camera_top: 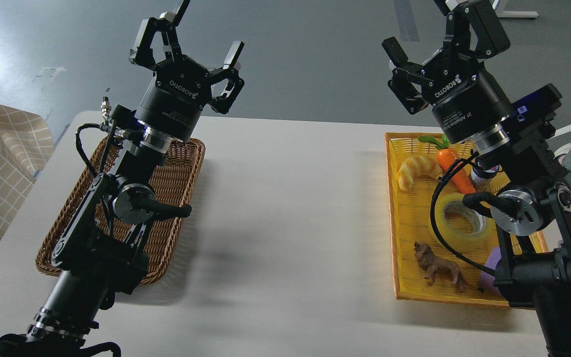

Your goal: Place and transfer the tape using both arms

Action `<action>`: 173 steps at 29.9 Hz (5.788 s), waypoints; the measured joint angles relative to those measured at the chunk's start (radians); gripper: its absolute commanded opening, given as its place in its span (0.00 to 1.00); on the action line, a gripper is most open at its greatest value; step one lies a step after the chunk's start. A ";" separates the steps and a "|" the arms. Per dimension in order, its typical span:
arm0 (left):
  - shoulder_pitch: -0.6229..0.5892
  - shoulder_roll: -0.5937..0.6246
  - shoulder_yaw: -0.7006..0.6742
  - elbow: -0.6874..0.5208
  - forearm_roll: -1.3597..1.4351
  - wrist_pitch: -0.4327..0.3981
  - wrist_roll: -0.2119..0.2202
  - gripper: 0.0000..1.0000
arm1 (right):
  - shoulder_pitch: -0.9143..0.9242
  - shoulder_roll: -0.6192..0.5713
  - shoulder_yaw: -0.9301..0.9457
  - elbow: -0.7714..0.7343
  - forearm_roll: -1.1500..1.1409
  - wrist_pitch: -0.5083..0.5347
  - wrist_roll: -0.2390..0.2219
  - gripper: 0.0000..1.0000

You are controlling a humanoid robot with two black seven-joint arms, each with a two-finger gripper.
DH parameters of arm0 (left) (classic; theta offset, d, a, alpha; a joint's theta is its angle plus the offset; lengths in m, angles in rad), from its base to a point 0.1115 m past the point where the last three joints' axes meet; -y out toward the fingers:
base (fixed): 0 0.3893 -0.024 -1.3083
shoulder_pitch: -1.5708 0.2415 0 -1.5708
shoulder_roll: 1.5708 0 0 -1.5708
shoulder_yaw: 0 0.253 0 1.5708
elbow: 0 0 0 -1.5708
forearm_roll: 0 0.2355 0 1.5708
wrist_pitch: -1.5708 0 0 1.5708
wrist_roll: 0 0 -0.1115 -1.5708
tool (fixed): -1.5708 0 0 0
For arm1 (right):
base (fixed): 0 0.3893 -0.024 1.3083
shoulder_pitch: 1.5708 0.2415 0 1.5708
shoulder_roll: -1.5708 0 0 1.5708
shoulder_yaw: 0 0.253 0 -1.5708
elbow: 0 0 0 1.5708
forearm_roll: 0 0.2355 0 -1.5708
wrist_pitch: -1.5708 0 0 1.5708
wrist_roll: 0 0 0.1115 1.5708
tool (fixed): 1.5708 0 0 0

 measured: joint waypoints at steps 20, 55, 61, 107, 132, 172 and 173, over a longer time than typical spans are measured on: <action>0.013 0.002 0.002 0.000 0.001 0.000 0.000 0.98 | 0.003 -0.073 0.007 0.028 -0.002 -0.002 0.002 1.00; 0.024 0.000 0.002 0.002 0.001 0.000 0.000 0.98 | -0.149 -0.722 -0.040 0.034 -0.601 0.000 -0.016 1.00; 0.024 -0.001 0.002 0.002 0.001 0.000 0.000 0.98 | -0.204 -0.755 -0.038 0.038 -0.657 0.000 0.035 1.00; 0.078 -0.023 0.006 -0.006 0.009 0.007 0.000 0.98 | -0.346 -0.599 -0.090 0.000 -1.100 0.107 -0.089 1.00; 0.084 -0.025 0.011 -0.012 0.011 0.007 0.001 0.98 | -0.297 -0.495 -0.162 -0.118 -1.205 0.106 -0.088 1.00; 0.084 -0.020 0.011 -0.012 0.012 0.009 0.001 0.98 | -0.261 -0.423 -0.173 -0.230 -1.204 0.106 -0.128 0.74; 0.084 -0.020 0.011 -0.012 0.012 0.009 0.001 0.98 | -0.261 -0.420 -0.173 -0.231 -1.204 0.106 -0.140 0.73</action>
